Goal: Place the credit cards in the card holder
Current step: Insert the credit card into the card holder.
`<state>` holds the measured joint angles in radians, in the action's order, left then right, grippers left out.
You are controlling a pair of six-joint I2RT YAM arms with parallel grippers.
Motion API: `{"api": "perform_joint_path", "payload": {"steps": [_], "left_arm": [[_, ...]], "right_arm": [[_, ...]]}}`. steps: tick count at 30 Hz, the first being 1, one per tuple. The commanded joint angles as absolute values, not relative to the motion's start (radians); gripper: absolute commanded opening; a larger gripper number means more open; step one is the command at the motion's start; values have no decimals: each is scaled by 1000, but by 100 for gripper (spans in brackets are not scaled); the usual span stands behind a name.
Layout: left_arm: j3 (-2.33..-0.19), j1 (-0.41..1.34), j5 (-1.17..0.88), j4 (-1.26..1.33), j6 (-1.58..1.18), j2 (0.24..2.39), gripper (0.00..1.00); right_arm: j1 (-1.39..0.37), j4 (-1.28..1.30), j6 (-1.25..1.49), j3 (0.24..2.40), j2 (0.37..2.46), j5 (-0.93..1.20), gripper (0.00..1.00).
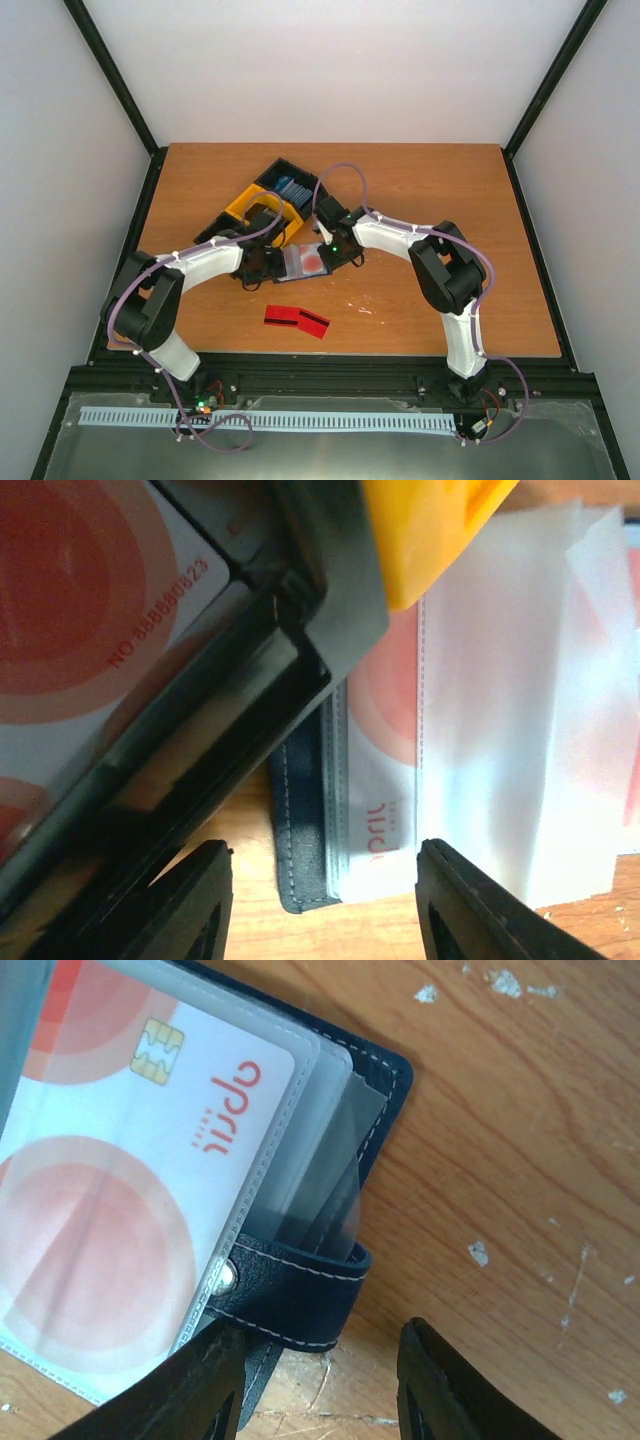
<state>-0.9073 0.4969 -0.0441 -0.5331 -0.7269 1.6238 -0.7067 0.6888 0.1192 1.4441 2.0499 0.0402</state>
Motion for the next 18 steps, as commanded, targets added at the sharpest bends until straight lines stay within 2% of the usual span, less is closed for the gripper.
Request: {"api": "perform_joint_path", "payload": {"steps": [1, 8, 12, 18], "left_arm": [[-897, 440, -4, -486, -719, 1566, 54], [-883, 387, -61, -418, -695, 1607, 62], [-863, 373, -146, -361, -704, 1612, 65], [-864, 364, -143, -366, -714, 1612, 68]], "right_arm": [[-719, 635, 89, 1421, 2008, 24, 43], [-719, 600, 206, 1424, 2020, -14, 43], [-719, 561, 240, 1413, 2015, -19, 40], [-719, 463, 243, 1369, 1990, -108, 35]]}}
